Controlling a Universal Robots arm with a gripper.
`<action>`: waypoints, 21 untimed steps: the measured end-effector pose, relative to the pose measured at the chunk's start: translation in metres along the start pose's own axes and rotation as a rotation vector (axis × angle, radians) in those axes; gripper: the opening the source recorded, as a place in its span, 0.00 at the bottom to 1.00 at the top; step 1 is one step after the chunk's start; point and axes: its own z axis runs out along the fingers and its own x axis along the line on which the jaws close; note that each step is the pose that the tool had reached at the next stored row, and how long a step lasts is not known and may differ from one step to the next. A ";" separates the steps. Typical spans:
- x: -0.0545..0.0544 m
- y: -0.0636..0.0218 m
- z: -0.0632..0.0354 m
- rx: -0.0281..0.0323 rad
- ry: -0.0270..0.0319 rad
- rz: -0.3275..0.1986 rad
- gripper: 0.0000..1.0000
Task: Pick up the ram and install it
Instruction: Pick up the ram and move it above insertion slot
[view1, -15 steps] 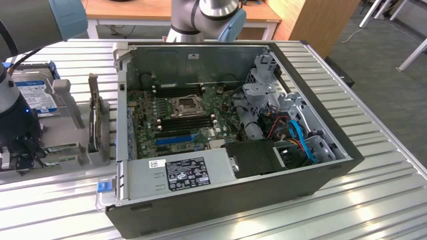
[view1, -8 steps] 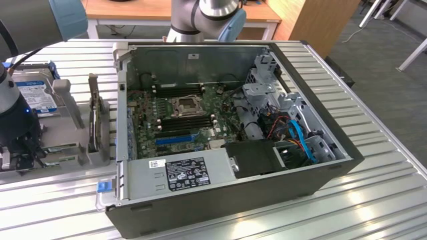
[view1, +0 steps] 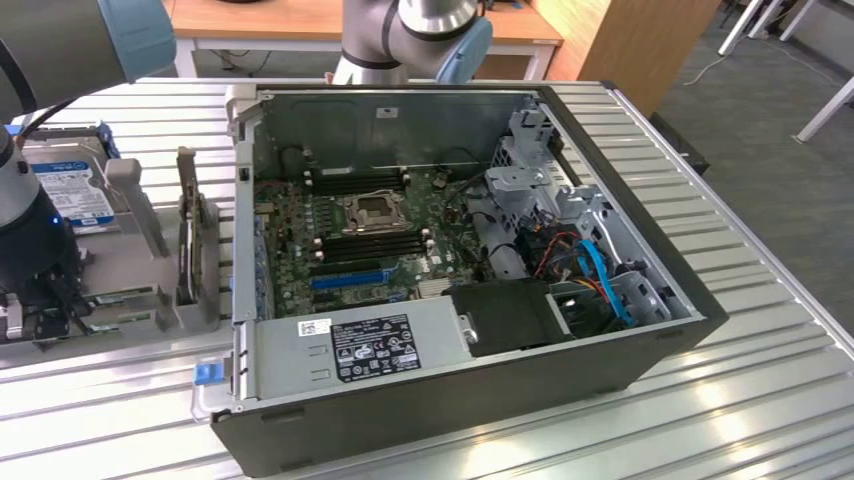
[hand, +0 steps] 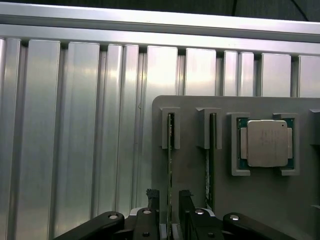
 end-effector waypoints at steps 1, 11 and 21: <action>0.000 -0.0002 0.0000 0.0001 -0.0001 0.000 0.29; 0.000 -0.0096 -0.0004 0.0000 -0.0005 0.000 0.29; 0.000 -0.0138 0.0001 0.0001 -0.0023 -0.001 0.29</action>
